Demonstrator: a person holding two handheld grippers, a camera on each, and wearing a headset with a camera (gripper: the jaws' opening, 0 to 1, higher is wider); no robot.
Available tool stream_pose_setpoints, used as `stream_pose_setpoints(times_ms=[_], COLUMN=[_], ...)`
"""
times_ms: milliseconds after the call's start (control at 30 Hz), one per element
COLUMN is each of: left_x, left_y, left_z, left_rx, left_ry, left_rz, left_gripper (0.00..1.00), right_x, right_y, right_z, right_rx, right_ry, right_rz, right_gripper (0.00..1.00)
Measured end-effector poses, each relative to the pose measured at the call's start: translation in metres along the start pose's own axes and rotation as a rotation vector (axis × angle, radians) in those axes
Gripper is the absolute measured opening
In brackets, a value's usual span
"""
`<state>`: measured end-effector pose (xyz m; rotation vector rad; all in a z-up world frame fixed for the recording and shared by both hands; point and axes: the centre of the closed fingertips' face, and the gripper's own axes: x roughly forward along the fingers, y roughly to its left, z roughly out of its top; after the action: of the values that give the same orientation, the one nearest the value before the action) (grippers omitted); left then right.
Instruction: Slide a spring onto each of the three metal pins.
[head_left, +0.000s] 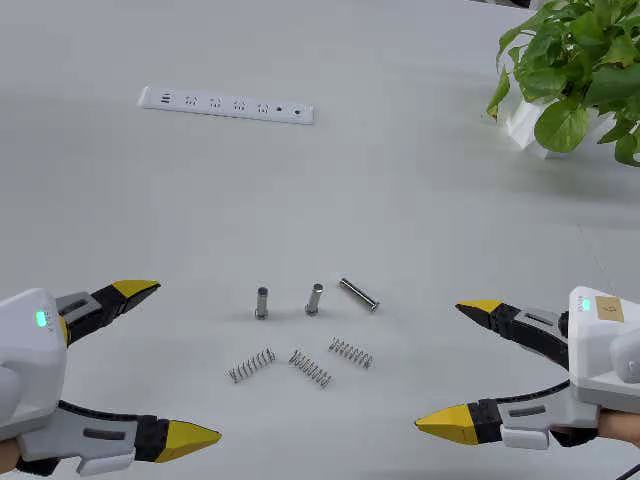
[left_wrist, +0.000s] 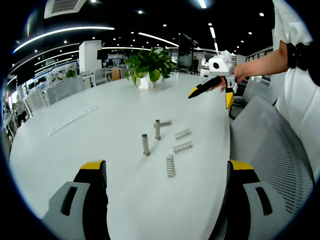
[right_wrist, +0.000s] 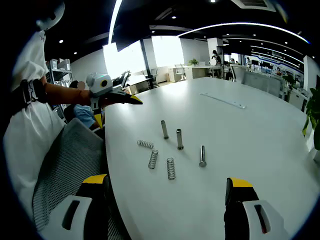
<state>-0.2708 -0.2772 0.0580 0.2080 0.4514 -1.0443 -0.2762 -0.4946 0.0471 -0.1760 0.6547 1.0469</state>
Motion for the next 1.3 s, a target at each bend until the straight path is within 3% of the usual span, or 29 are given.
stream_pose_setpoints(times_ms=[867, 1300], left_x=[0.002, 0.003], left_y=[-0.001, 0.002], left_z=[0.002, 0.005], left_rx=[-0.003, -0.008], left_ry=[-0.004, -0.01], left_rz=[-0.012, -0.014], left_gripper=[0.99, 0.99], right_x=[-0.001, 0.003], right_y=[-0.003, -0.016], right_z=[0.001, 0.016], right_rx=[-0.007, -0.032], right_ry=[0.007, 0.02], right_rz=[0.0, -0.009], right_gripper=[0.97, 0.94])
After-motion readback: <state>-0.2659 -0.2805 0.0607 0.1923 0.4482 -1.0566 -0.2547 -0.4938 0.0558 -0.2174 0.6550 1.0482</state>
